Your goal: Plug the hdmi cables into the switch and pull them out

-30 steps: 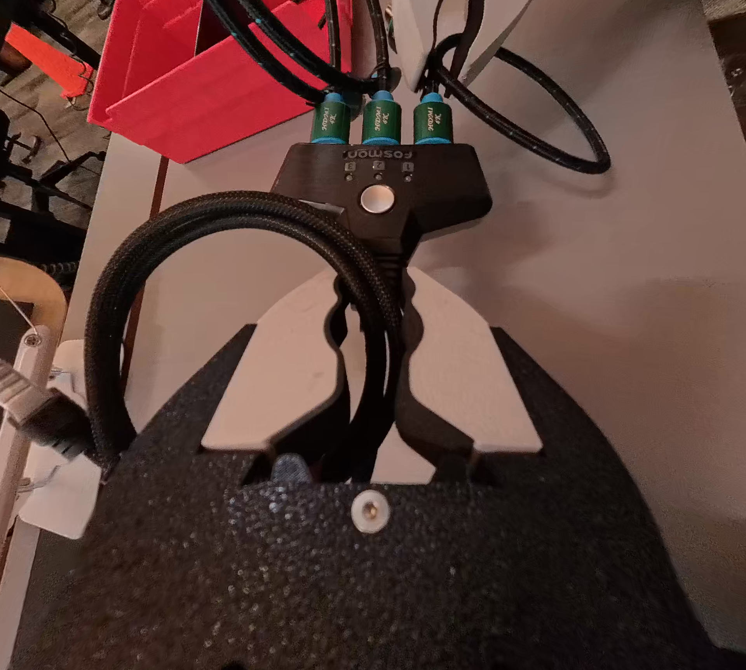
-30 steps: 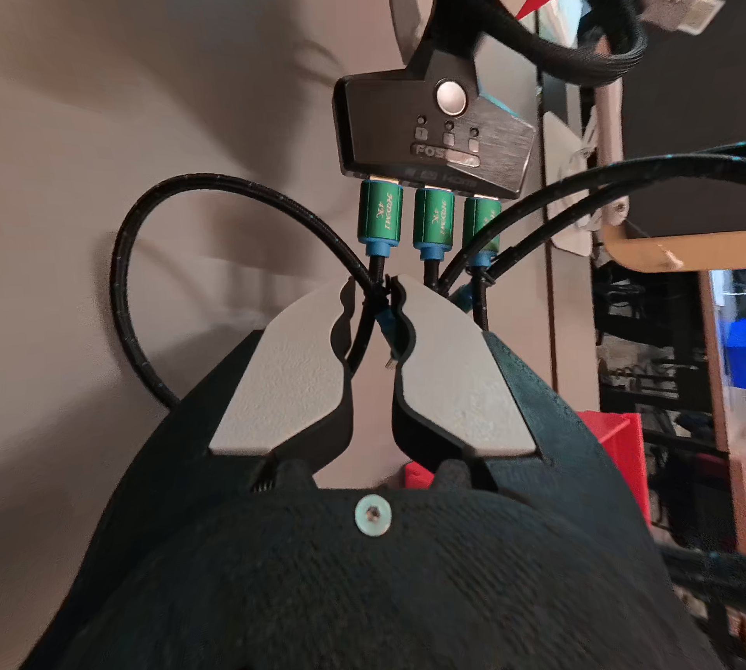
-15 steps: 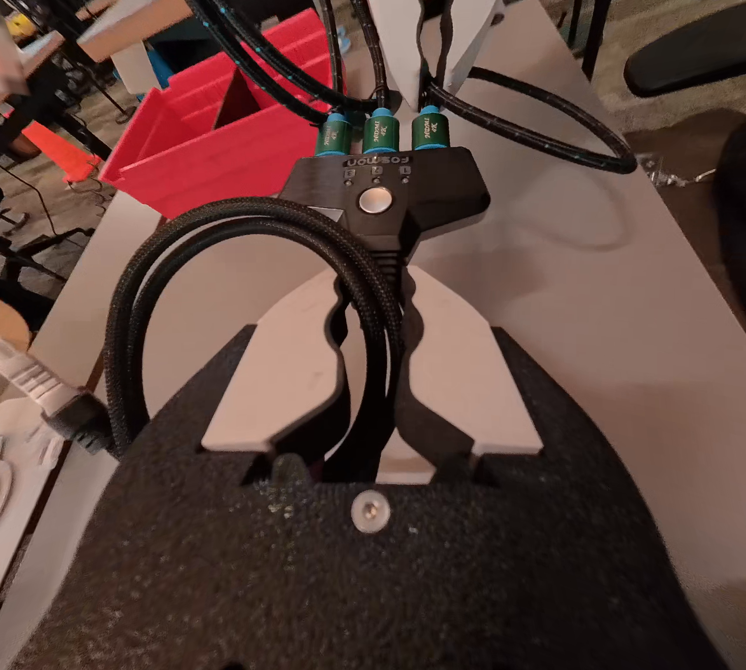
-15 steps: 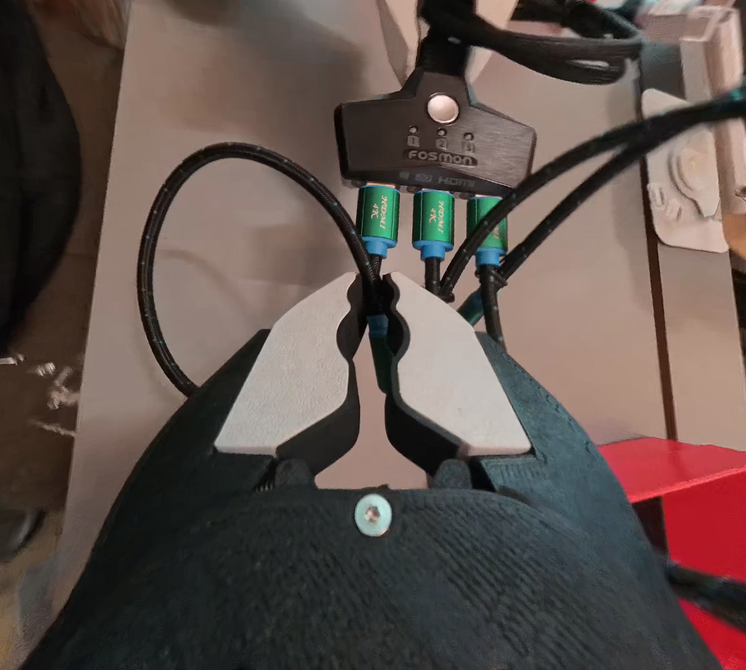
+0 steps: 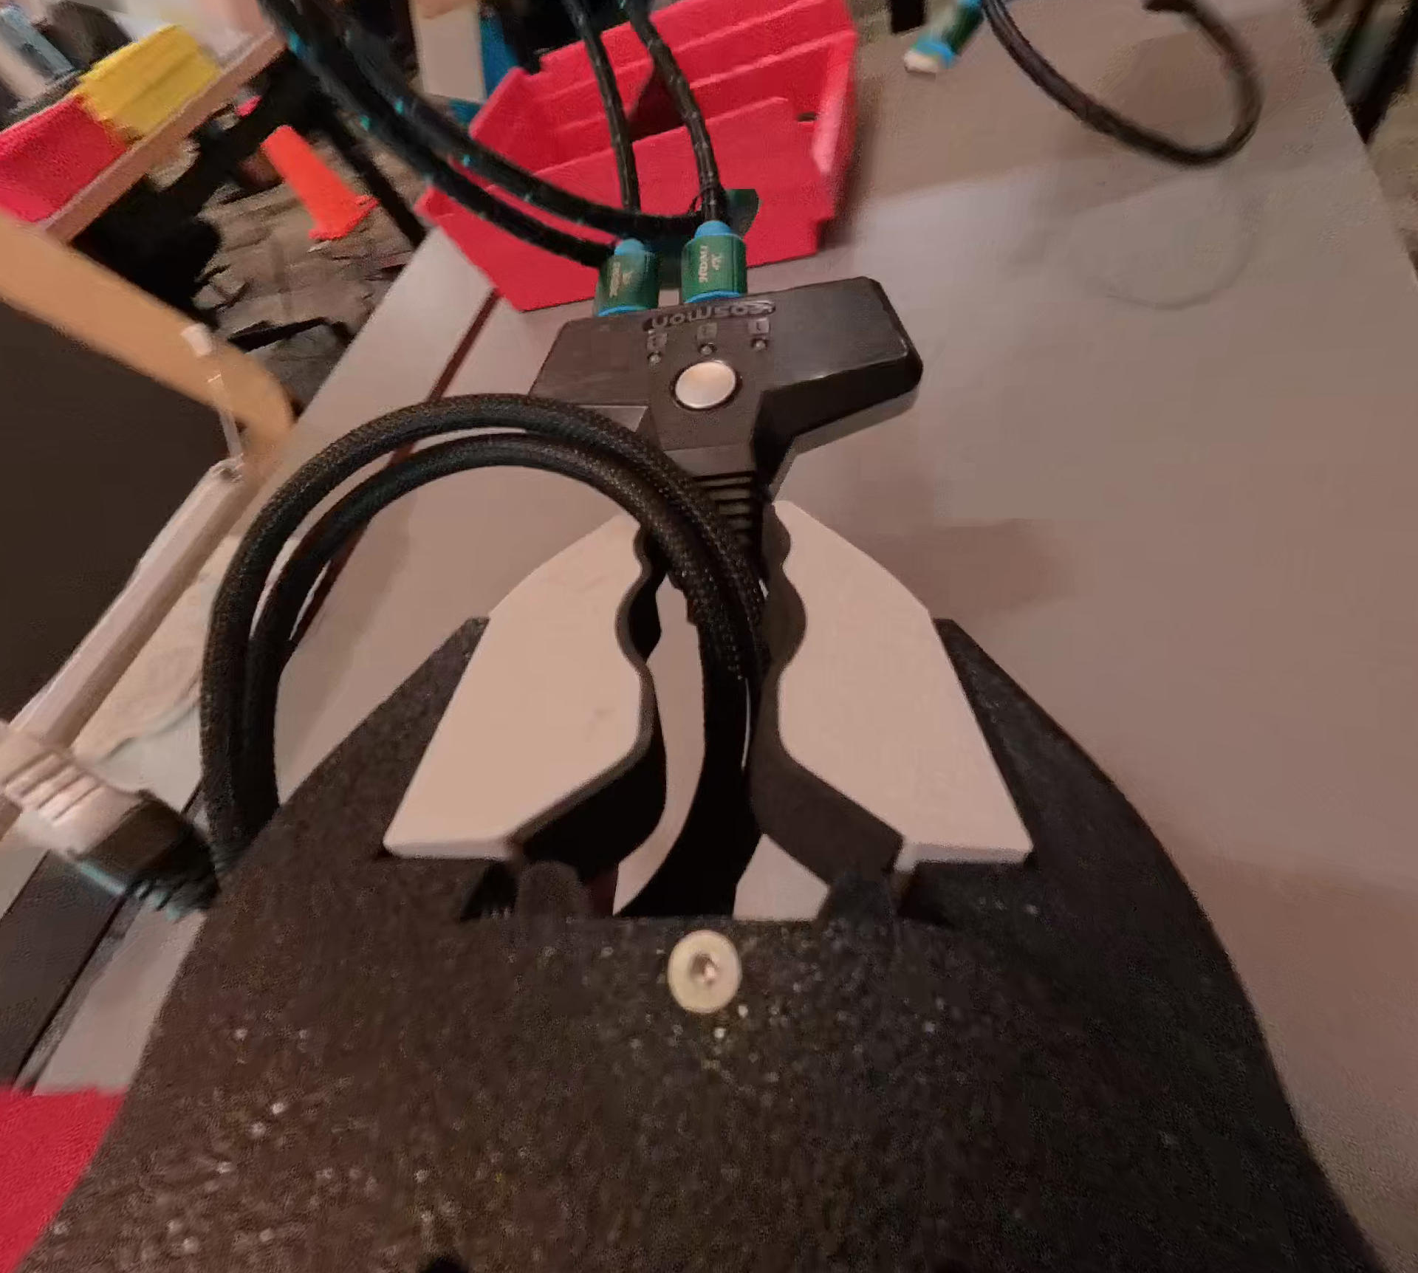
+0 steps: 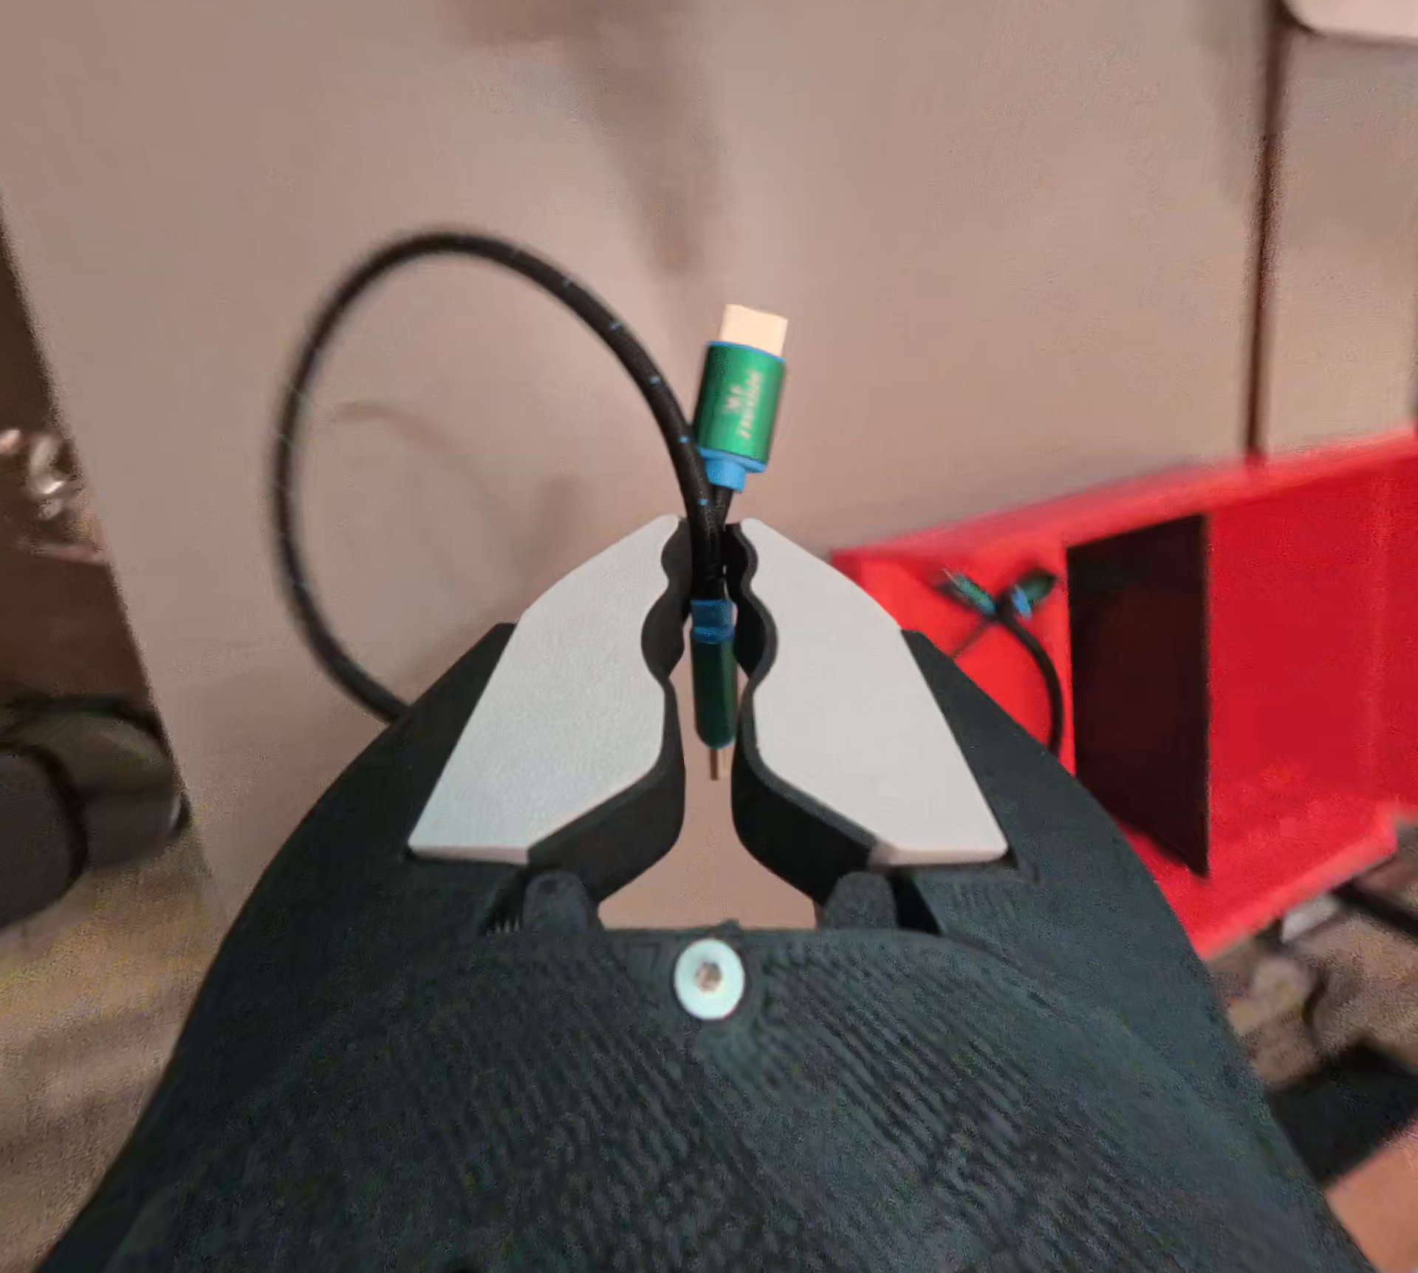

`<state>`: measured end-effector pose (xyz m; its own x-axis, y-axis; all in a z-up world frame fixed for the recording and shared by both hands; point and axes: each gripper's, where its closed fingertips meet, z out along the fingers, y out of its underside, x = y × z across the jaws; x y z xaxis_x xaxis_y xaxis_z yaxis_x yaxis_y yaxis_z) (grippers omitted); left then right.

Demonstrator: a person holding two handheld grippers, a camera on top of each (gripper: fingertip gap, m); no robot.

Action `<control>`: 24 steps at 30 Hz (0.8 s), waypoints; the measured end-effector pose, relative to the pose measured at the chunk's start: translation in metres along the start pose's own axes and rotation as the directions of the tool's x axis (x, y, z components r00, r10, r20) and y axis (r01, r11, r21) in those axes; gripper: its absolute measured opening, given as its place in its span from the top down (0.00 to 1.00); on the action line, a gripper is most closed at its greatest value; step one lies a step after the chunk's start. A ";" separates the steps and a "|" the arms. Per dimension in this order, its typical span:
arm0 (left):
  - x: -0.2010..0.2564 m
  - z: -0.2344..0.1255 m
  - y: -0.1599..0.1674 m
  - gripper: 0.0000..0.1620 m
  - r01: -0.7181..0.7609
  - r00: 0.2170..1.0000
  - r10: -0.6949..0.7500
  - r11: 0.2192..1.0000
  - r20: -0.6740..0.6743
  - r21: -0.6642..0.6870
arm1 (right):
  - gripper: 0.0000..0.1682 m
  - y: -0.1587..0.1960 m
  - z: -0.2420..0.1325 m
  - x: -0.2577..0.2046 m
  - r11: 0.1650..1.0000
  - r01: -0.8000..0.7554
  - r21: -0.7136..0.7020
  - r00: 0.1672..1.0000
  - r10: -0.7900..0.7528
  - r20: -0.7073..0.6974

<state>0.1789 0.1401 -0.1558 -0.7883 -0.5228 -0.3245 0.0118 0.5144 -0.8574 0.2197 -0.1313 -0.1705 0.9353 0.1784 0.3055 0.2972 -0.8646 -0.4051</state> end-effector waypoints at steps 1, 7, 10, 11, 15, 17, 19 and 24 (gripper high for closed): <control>-0.008 -0.007 0.001 0.86 0.029 0.999 -0.029 1.000 0.034 0.007 | 0.95 0.010 -0.014 0.021 0.998 -0.058 0.036 0.994 0.061 -0.095; -0.026 -0.018 -0.010 0.86 0.120 0.985 -0.129 0.989 0.118 0.084 | 0.95 0.084 -0.068 0.136 0.889 -0.382 0.254 0.735 0.458 -0.499; -0.028 -0.017 -0.011 0.86 0.136 0.981 -0.149 0.986 0.126 0.100 | 0.95 0.116 -0.067 0.170 0.768 -0.506 0.392 0.524 0.635 -0.567; -0.028 -0.016 -0.011 0.86 0.139 0.981 -0.152 0.985 0.124 0.102 | 0.95 0.125 -0.061 0.176 0.743 -0.534 0.403 0.481 0.659 -0.578; -0.025 -0.013 -0.014 0.86 0.128 0.982 -0.139 0.987 0.124 0.094 | 0.95 0.153 -0.008 0.181 0.666 -0.667 0.334 0.437 0.713 -0.548; -0.024 -0.013 -0.016 0.86 0.116 0.985 -0.126 0.989 0.120 0.090 | 0.95 0.164 0.014 0.177 0.666 -0.701 0.257 0.449 0.691 -0.567; -0.023 -0.013 -0.017 0.86 0.108 0.986 -0.118 0.990 0.118 0.090 | 0.94 0.173 0.031 0.173 0.658 -0.728 0.192 0.460 0.676 -0.576; -0.023 -0.013 -0.016 0.86 0.118 0.985 -0.128 0.989 0.116 0.092 | 0.67 0.171 0.037 0.169 0.652 -0.735 0.186 0.489 0.699 -0.521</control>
<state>0.1892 0.1531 -0.1295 -0.7062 -0.6599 -0.2564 -0.0246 0.3847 -0.9227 0.4353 -0.2312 -0.2204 0.5656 -0.7621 0.3151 -0.4577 -0.6080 -0.6487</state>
